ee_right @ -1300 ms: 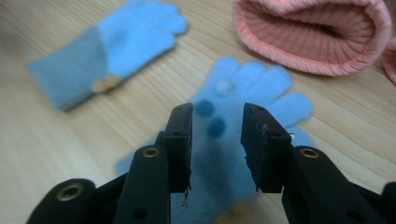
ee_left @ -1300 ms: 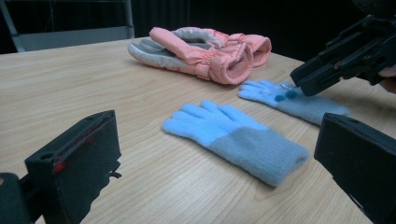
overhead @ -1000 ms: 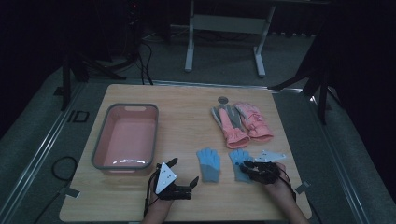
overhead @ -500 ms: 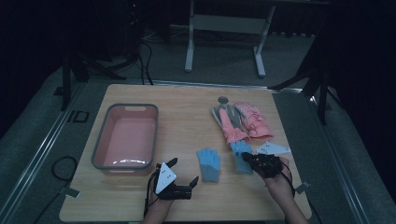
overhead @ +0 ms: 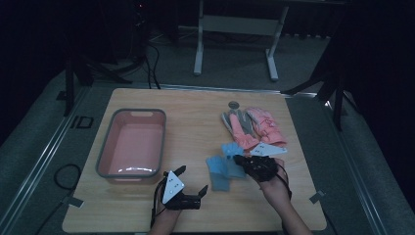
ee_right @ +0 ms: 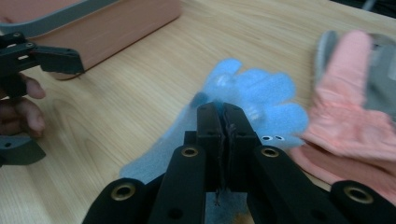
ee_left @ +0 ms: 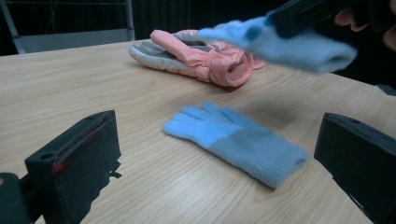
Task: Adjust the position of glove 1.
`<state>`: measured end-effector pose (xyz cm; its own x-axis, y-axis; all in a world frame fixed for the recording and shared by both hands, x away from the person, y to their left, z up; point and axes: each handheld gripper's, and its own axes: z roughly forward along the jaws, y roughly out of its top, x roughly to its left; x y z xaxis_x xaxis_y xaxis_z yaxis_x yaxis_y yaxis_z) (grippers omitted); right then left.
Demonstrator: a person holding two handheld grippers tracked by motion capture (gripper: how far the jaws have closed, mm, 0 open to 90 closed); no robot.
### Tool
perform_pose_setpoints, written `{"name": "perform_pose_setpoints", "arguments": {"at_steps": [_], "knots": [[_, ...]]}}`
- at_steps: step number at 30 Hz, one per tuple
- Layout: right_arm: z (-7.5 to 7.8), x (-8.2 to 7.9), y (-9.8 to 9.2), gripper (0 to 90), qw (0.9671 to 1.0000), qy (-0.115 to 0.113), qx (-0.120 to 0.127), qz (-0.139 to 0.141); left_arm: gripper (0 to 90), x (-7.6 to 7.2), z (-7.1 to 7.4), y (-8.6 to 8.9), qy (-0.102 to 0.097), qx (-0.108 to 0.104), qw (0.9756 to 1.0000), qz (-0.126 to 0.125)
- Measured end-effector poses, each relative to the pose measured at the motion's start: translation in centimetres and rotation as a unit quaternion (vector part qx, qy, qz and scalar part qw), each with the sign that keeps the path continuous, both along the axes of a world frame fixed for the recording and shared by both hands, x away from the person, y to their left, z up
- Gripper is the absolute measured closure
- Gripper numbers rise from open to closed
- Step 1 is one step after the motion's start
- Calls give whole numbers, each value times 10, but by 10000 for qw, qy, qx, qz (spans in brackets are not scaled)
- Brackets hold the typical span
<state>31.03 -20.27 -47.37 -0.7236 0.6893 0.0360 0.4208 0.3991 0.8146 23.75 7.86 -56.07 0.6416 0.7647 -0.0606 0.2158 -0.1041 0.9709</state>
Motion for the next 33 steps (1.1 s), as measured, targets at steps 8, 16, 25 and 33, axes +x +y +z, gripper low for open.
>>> {"name": "perform_pose_setpoints", "arguments": {"at_steps": [8, 16, 25, 33], "knots": [[-19, 7, 26, 868, 9991, 233, 15, 342, 5, 0, 0, 0, 0, -2, 10000, -8], [-34, 7, 38, 864, 9981, 371, -112, 479, 5, 0, 0, 0, -3, 8, 10000, -19], [-53, 10, 43, 859, 9972, 499, -287, 485, 5, 0, 0, 0, 2, 18, 10000, -25], [-68, 14, 41, 840, 9957, 725, -367, 444, 5, 0, 0, 0, 5, 21, 10000, -47]]}}
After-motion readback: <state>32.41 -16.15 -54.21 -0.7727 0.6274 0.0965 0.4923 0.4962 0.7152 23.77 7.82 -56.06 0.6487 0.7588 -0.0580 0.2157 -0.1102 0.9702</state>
